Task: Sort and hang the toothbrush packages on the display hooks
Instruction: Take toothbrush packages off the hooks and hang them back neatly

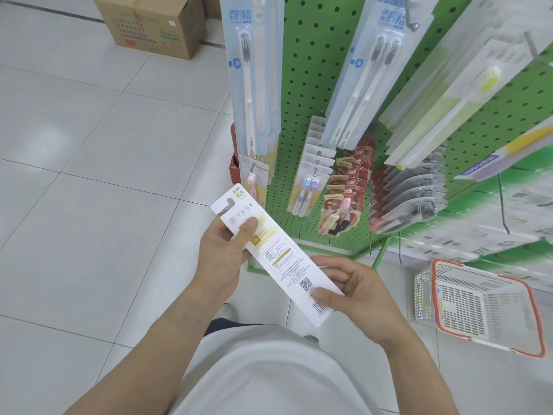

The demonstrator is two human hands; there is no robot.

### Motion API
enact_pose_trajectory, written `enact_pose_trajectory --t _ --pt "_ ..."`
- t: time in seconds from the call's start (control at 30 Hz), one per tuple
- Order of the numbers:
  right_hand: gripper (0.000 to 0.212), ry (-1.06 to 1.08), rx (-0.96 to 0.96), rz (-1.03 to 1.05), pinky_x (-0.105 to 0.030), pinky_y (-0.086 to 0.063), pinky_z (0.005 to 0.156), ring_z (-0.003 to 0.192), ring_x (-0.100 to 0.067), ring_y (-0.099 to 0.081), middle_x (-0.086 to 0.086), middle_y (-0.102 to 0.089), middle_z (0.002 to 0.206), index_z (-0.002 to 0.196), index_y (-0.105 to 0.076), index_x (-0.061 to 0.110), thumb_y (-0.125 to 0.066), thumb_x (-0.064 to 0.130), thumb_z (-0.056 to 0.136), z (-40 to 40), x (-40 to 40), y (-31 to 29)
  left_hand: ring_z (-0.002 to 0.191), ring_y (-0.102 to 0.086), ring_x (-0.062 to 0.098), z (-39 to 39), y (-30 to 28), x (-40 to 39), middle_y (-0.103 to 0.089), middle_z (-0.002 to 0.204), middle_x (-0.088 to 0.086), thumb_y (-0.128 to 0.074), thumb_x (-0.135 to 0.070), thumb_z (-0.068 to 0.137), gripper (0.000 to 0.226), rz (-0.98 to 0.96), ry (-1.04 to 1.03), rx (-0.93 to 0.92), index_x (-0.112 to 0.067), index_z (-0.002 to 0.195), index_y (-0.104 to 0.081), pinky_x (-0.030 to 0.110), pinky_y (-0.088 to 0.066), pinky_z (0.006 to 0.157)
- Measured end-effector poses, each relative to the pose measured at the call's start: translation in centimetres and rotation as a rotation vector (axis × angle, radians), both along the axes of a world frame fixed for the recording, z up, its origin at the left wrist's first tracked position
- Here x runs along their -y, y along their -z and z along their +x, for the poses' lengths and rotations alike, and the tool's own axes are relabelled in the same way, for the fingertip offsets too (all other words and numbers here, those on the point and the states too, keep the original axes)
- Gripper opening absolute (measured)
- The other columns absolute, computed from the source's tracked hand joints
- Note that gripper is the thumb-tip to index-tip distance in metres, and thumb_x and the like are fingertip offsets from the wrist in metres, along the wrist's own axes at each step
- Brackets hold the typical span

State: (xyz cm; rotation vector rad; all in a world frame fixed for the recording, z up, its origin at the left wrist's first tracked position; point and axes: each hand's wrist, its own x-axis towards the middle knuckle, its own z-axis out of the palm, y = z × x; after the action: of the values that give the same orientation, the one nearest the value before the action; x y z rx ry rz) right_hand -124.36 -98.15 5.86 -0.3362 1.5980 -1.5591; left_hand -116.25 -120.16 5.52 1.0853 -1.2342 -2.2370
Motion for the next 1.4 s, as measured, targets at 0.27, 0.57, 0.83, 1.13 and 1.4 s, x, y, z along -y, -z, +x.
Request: enact_pose_trajectory --t 0.27,0.57,0.83,1.13,1.4 --pt "0.067 -0.193 0.004 -0.004 -0.037 -0.058 0.081 0.103 -0.021 -0.068 -0.002 -0.068 0.132 0.147 -0.048 0.020 -0.065 -0.012 0.090 0.1 -0.1 -0.6 0.078 -0.075 0.017 0.2 -0.5 0.8 -0.076 0.087 -0.003 -0.067 0.001 0.091 0.021 0.000 -0.085 0.011 -0.010 0.109 -0.067 0.030 -0.059 0.061" --pt "0.048 0.133 0.196 0.049 -0.032 -0.046 0.054 0.065 -0.033 -0.063 -0.012 -0.075 0.105 0.118 -0.076 0.025 -0.049 -0.008 0.095 0.0 1.1 1.1 0.099 -0.071 0.025 0.6 -2.5 0.6 -0.073 0.102 0.002 -0.062 -0.041 0.092 0.029 -0.014 0.097 -0.165 -0.022 0.112 -0.069 0.042 -0.060 0.077" --pt "0.039 -0.023 0.384 0.186 -0.022 -0.015 0.042 0.056 -0.018 -0.039 -0.009 -0.063 0.088 0.113 -0.077 0.021 -0.049 0.001 0.095 -0.7 1.4 1.3 0.109 -0.069 0.033 0.3 -1.9 -0.1 -0.071 0.119 0.011 -0.080 -0.025 0.085 0.051 -0.157 0.138 -0.181 -0.016 0.130 -0.057 0.036 -0.059 0.084" --pt "0.051 -0.267 0.334 0.261 -0.041 -0.057 0.092 0.108 -0.035 -0.071 -0.015 -0.060 0.116 0.128 -0.066 0.009 -0.062 0.049 0.096 -0.4 1.6 1.4 0.091 -0.068 0.028 0.0 -1.4 0.1 -0.075 0.098 0.005 -0.083 -0.011 0.068 0.053 -0.050 0.166 -0.164 -0.019 0.113 -0.058 0.045 -0.058 0.085" --pt "0.016 -0.255 -0.132 0.199 -0.052 -0.048 0.075 0.077 -0.020 -0.052 -0.013 -0.071 0.095 0.101 -0.074 0.021 -0.063 0.030 0.095 -0.6 5.8 1.4 0.083 -0.072 0.019 -0.6 -1.7 0.3 -0.078 0.100 0.009 -0.081 -0.016 0.069 0.051 -0.238 0.143 -0.096 -0.013 0.114 -0.058 0.025 -0.056 0.072"
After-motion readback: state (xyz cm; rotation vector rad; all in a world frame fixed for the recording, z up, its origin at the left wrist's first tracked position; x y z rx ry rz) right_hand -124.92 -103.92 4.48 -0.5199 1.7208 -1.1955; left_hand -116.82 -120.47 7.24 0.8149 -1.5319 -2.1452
